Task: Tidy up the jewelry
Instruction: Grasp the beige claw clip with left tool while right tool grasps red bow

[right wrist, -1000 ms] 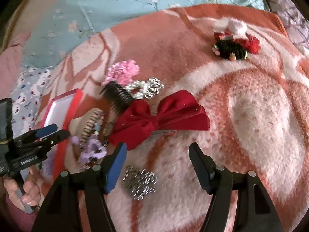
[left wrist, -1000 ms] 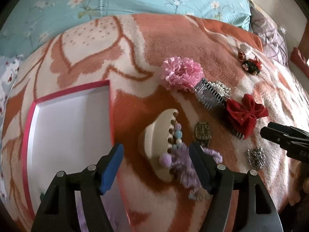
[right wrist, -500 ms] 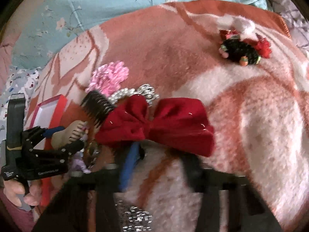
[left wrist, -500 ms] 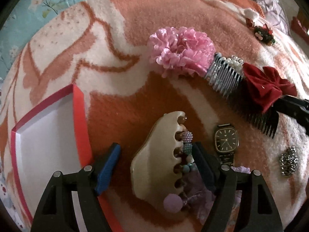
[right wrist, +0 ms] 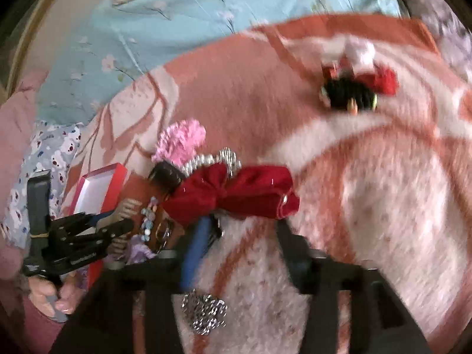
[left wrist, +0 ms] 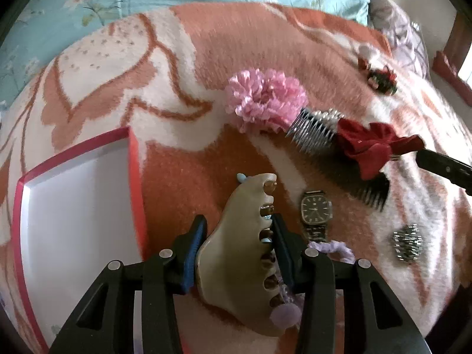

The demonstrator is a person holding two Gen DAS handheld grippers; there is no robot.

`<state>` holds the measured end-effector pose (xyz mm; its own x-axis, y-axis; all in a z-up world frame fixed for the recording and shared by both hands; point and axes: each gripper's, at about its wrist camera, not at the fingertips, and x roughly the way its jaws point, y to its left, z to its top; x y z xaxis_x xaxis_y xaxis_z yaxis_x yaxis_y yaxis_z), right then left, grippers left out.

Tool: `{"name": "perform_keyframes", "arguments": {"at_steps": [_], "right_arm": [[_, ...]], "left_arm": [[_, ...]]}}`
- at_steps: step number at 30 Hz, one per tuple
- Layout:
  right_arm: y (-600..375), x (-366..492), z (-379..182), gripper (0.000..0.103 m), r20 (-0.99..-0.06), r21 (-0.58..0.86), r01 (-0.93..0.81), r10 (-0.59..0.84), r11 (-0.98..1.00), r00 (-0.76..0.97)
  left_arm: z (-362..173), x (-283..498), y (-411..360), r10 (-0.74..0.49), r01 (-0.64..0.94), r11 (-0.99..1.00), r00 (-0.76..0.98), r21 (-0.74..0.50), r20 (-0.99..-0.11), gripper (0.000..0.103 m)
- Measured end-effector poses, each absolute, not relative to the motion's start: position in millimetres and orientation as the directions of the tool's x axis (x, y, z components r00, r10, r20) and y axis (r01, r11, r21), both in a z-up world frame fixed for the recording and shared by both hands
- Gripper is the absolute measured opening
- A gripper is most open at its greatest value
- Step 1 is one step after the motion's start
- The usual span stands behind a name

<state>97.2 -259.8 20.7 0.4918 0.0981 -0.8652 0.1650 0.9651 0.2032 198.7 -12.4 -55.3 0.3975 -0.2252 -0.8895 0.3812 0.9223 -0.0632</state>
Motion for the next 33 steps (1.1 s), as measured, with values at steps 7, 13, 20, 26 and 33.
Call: {"name": "perform_keyframes", "arguments": {"at_steps": [7,13,20,26,33], "right_arm": [[-238,131,17,0.072,-0.890,0.084,-0.052,0.099,0.995,0.445],[-231,145,-11,0.058,-0.919,0.030,-0.133,0.080,0.991,0.386],[-216,127,1,0.004,-0.911,0.092,-0.133,0.137,0.987,0.388],[-202,94,12,0.003,-0.882,0.203,-0.123,0.235,0.972,0.408],[-189,60,26,0.003,-0.854,0.281,-0.132,0.310,0.951,0.418]], "left_arm": [[-29,174,6,-0.289,0.360,0.923,0.420,-0.134,-0.860,0.043],[-16,165,20,-0.343,0.334,0.919,0.423,-0.207,-0.839,0.043],[3,138,27,-0.324,0.321,0.931,0.508,-0.174,-0.798,0.043],[2,103,23,-0.301,0.353,0.927,0.506,-0.125,-0.808,0.043],[-25,79,19,-0.236,0.353,0.932,0.436,-0.076,-0.868,0.043]]}}
